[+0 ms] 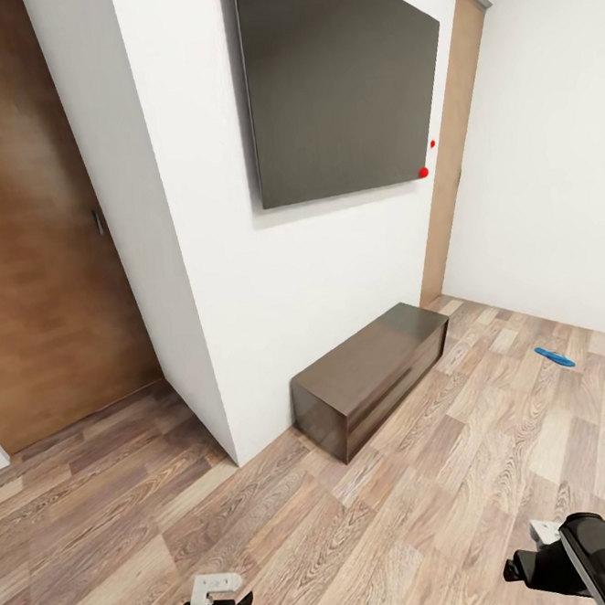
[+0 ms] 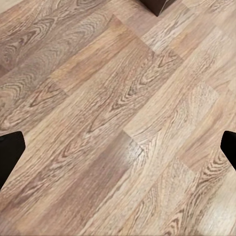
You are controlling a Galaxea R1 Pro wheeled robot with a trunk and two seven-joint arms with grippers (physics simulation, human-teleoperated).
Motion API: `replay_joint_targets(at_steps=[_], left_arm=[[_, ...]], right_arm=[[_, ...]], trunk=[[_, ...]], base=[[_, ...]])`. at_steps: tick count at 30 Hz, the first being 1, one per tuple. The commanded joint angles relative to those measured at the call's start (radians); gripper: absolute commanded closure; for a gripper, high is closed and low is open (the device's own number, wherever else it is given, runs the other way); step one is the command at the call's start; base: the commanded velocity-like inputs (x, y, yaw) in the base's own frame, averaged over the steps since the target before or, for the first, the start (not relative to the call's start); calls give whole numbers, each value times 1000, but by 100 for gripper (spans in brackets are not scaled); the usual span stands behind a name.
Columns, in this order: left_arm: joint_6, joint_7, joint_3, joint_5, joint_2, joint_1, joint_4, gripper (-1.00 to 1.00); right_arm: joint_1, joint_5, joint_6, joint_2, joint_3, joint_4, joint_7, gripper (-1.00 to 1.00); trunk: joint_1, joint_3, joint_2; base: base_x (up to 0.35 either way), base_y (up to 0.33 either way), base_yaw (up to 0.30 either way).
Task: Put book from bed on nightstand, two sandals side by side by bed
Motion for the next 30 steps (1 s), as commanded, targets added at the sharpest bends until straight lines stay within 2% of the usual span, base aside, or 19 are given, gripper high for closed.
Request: replay_joint_targets(at_steps=[1, 14, 19, 23, 25, 27, 28, 30], left_arm=[[7, -7, 4, 1, 0, 0, -2, -100], [9, -13, 5, 1, 0, 0, -2, -100], [11, -16, 4, 1, 0, 0, -13, -100], [28, -17, 2, 1, -4, 0, -80, -100], [76, -20, 0, 2, -5, -1, -156, -100], [164, -41, -1, 7, -6, -1, -247, -100], [235, -73, -1, 15, -6, -1, -309, -100], [305, -122, -1, 29, -4, -2, -366, -100]], right_arm=[[0, 10, 3, 0, -2, -1, 10, -100], [-1, 10, 3, 3, 0, -1, 8, -100], [-1, 10, 3, 3, 0, -1, 8, -100], [-1, 10, 3, 3, -1, -1, 8, -100], [-1, 10, 3, 3, -1, -1, 8, -100], [0, 10, 3, 3, -1, -1, 8, -100], [-1, 10, 3, 3, -2, -1, 8, -100], [-1, 10, 3, 3, -1, -1, 8, -100]], trunk=[[4, -4, -8], [54, -45, -99], [54, -45, -99], [54, -45, -99], [54, -45, -99], [54, -45, -99], [54, -45, -99], [54, -45, -99]], base=[[0, 0, 0], [0, 0, 0], [0, 0, 0], [0, 0, 0], [0, 0, 0], [0, 0, 0], [0, 0, 0], [0, 0, 0]])
